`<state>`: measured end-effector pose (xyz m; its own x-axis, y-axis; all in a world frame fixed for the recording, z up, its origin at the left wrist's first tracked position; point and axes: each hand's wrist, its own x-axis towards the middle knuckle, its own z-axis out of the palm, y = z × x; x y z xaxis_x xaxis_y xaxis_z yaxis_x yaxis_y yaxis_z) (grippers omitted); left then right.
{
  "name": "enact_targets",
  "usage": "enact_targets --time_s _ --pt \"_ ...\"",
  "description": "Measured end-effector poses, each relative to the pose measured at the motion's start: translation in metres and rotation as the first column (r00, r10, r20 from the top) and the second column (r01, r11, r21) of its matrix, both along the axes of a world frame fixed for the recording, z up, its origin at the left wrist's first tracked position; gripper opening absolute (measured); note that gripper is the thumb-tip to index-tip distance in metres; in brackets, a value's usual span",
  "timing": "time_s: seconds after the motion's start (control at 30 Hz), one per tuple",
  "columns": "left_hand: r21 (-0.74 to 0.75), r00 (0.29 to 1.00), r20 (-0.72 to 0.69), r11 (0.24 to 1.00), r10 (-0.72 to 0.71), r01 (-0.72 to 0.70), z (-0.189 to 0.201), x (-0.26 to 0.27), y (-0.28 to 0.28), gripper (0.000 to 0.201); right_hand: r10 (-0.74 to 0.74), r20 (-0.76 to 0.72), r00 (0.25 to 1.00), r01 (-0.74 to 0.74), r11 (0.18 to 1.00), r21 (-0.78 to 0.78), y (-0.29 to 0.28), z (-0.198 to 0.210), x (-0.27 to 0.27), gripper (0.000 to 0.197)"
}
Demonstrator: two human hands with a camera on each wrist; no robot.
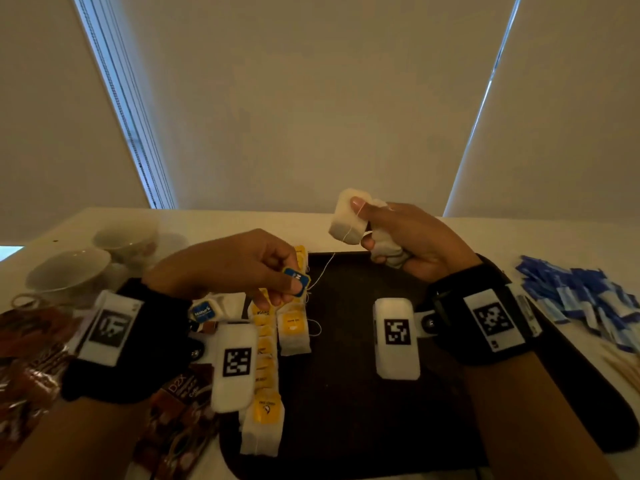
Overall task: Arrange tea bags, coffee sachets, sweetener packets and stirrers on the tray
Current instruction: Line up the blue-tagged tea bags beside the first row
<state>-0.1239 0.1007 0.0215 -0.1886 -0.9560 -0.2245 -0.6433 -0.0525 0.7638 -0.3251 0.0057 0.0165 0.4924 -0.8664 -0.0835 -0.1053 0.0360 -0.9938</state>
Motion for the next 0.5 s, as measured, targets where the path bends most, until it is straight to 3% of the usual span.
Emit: enact_targets --time_s 0.1,0.2,0.33,0.4,0.5 --pt "0.01 0.996 -0.007 0.996 0.088 -0.088 -0.011 0.003 -0.009 0.01 0.09 0.057 0.994 -0.09 0.996 0.001 0.003 0.001 0.002 0.031" --pt "-0.083 0.977 -0.011 0.974 0.213 -0.213 -0.017 0.003 -0.016 0.013 0.204 0.037 0.978 -0.202 0.978 -0.053 0.009 0.004 0.002 0.034" --pt "-0.237 0.924 -0.158 0.895 0.349 -0.378 -0.011 0.004 -0.017 0.015 0.348 -0.163 0.923 -0.367 0.924 -0.109 0.02 0.003 0.007 0.039" --pt "-0.265 0.913 -0.24 0.882 0.33 -0.389 -0.004 0.004 -0.013 0.016 0.326 -0.301 0.896 -0.377 0.917 -0.13 0.022 0.001 0.014 0.049" --pt "-0.304 0.918 -0.283 0.882 0.278 -0.36 0.006 0.002 -0.004 0.016 0.28 -0.404 0.871 -0.372 0.912 -0.171 0.026 -0.003 0.024 0.037"
